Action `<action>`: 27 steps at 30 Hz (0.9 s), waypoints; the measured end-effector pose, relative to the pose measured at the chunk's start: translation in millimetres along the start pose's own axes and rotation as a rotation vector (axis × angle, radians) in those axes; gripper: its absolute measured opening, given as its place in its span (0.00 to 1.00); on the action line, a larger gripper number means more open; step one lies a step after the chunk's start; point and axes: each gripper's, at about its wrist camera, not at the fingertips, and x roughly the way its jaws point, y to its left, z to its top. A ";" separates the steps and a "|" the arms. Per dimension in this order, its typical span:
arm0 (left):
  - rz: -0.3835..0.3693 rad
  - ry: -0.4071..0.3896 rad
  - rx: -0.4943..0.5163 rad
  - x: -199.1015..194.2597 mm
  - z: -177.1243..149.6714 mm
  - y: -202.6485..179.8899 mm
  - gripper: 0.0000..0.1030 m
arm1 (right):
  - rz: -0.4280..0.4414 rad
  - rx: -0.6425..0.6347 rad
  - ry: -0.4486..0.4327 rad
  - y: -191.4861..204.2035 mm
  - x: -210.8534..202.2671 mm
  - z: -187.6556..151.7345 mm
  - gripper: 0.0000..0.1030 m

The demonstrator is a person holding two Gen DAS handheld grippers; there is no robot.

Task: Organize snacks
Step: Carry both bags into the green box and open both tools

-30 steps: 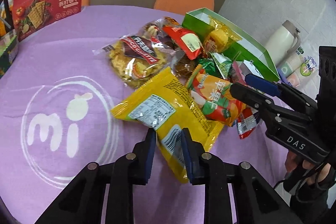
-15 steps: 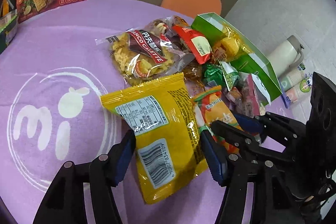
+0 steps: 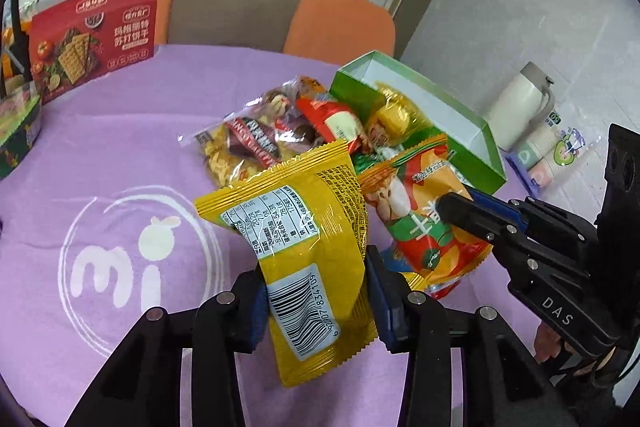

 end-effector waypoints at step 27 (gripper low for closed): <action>-0.077 0.058 0.221 165.1 166.6 -172.7 0.42 | -0.202 0.320 0.092 -183.2 63.3 -18.5 0.14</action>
